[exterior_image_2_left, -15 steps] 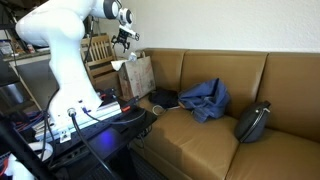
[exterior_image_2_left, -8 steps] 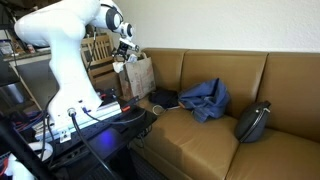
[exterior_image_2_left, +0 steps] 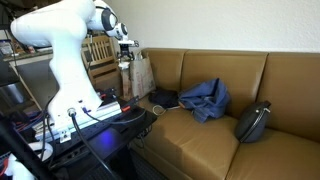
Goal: Pick the white cloth on the couch and put it in the bag
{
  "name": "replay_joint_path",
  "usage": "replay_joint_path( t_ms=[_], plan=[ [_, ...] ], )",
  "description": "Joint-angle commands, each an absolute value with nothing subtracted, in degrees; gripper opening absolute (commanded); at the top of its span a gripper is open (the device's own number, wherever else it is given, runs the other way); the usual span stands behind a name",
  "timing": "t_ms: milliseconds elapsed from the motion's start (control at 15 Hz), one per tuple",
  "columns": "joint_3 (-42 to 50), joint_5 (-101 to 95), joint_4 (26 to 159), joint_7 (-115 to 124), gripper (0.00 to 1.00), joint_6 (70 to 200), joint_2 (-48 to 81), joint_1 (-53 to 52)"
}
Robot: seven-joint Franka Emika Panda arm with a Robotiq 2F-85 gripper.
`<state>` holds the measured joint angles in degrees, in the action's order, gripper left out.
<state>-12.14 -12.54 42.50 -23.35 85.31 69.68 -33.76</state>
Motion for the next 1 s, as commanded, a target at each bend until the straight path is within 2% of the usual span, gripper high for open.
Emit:
replay_joint_path(
  t_ms=[0,400,933],
  plan=[
    [-9.44,-15.62,41.26,-21.0,1.0,90.98,71.94,-34.72],
    [-7.32,-16.14,41.36,-17.95,1.0,98.92,73.14,-34.07],
    [-4.53,-21.95,43.4,-14.41,1.0,109.56,67.37,-36.7]
  ],
)
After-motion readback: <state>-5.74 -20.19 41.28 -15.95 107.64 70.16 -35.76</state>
